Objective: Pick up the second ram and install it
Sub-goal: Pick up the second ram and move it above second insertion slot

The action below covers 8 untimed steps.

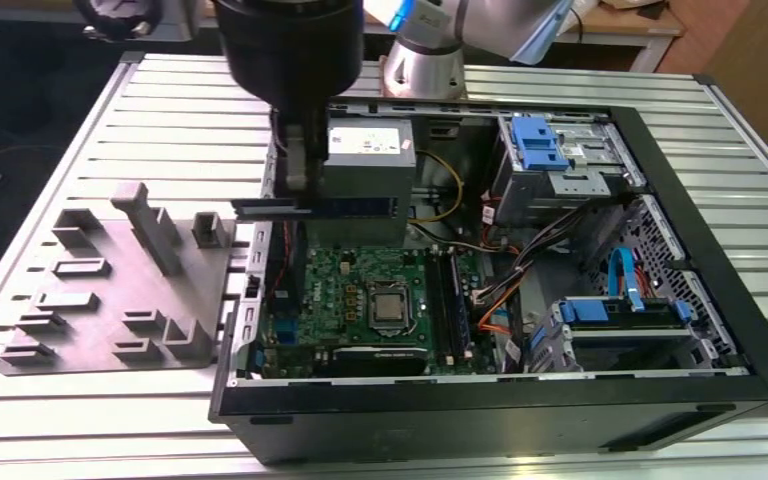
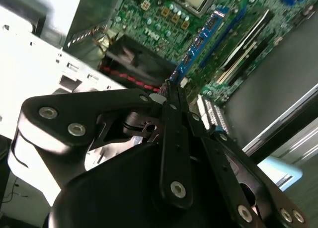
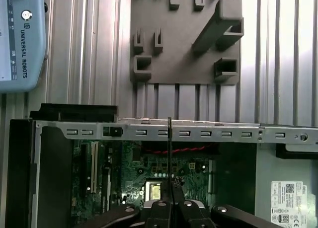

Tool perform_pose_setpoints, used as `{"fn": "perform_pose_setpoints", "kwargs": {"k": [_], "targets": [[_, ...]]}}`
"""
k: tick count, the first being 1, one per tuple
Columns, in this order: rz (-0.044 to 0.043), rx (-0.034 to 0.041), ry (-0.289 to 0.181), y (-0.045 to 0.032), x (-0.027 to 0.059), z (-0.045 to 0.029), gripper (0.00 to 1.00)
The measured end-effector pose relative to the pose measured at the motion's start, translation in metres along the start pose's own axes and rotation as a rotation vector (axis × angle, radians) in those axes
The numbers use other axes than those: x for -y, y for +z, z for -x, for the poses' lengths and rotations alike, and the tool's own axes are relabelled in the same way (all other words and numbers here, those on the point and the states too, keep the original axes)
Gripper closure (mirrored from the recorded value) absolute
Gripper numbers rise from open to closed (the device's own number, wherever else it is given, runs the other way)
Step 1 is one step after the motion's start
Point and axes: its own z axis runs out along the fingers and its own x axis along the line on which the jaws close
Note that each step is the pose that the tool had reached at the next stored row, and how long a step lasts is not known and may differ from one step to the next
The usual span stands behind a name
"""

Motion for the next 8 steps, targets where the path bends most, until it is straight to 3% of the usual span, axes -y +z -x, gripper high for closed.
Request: {"fn": "perform_pose_setpoints", "kwargs": {"k": [8], "targets": [[-0.0003,0.0002,0.005,0.0022,0.0194,-0.0005,0.92]]}}
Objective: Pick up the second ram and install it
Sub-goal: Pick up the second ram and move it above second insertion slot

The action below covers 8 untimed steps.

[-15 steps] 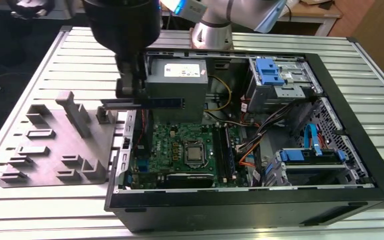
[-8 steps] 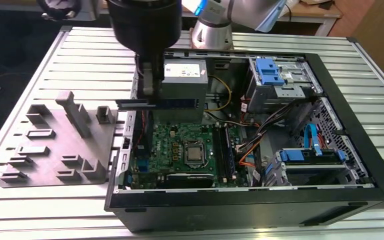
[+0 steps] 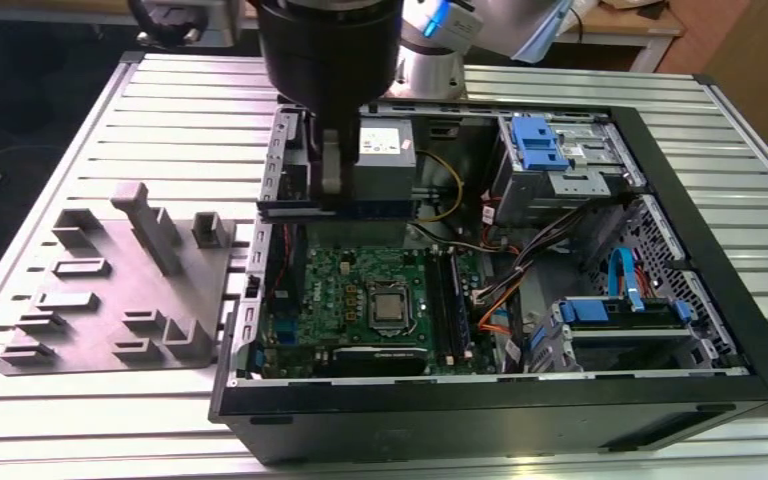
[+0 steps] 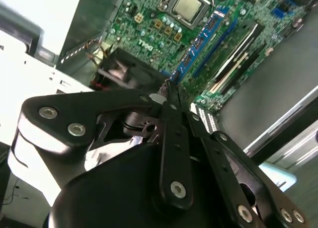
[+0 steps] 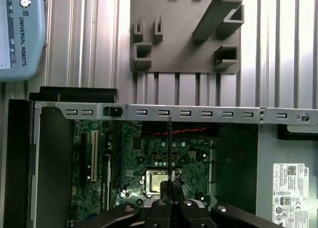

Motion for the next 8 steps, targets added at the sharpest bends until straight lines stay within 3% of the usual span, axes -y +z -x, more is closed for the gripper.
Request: {"fn": "perform_pose_setpoints", "kwargs": {"k": [8], "targets": [[-0.0002,0.0001,0.003,0.0022,0.0233,-0.0004,0.92]]}}
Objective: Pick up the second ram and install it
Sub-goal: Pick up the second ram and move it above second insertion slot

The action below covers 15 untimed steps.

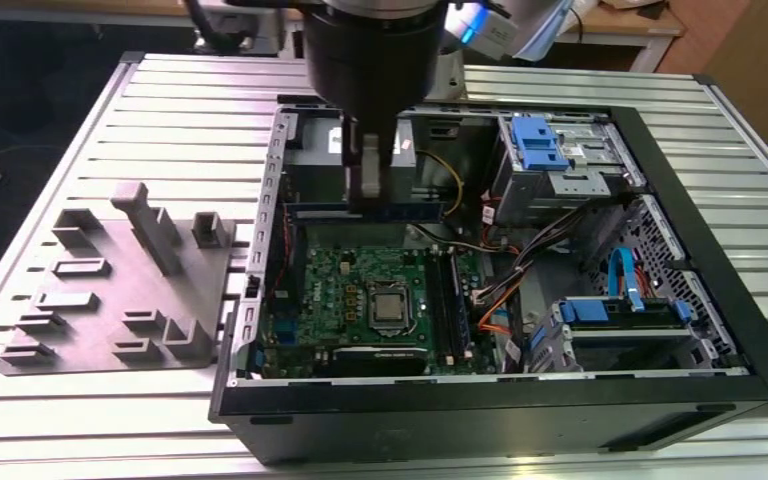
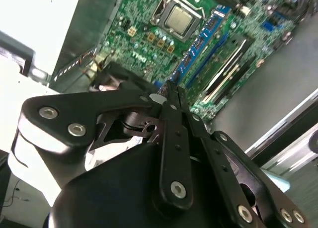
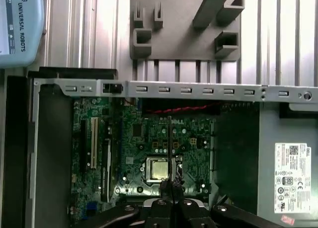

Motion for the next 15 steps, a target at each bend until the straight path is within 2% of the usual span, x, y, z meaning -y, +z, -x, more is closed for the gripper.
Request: {"fn": "perform_pose_setpoints", "kwargs": {"k": [11,15], "targets": [[0.0000,0.0000,0.000,0.0017,0.0401,-0.0005,0.92],[0.0000,0.0001,0.000,0.0076,0.0462,-0.0010,0.92]]}}
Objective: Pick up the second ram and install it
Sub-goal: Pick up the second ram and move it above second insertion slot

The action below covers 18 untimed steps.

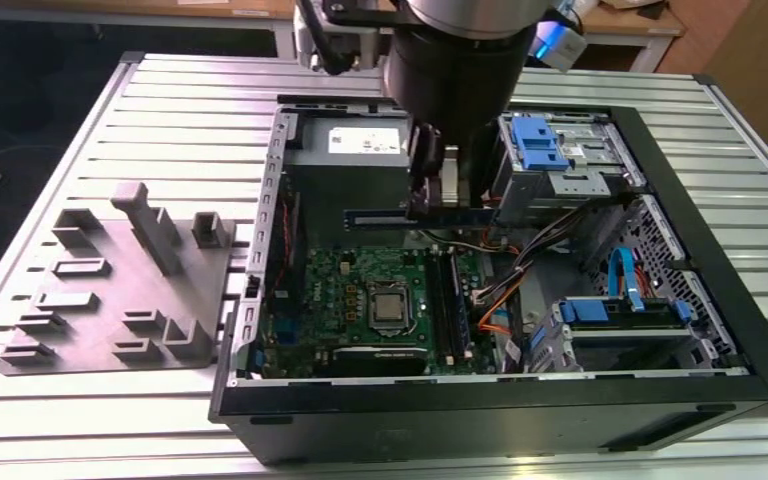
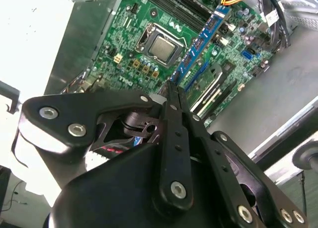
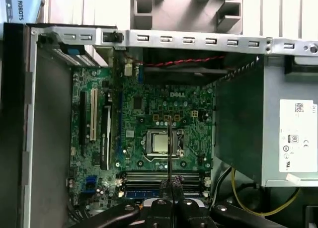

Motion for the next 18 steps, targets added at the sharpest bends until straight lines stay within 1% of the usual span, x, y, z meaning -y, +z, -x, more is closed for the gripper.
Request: {"fn": "perform_pose_setpoints", "kwargs": {"k": [5,10,16,18], "targets": [[0.0002,-0.0001,0.000,0.0089,0.0040,-0.0006,0.92],[0.0005,0.0009,0.000,0.0177,0.0046,-0.0010,0.92],[0.0004,0.0053,0.000,0.0245,0.0049,0.0005,0.92],[0.0004,0.0056,0.000,0.0270,0.0049,0.0006,0.92]]}}
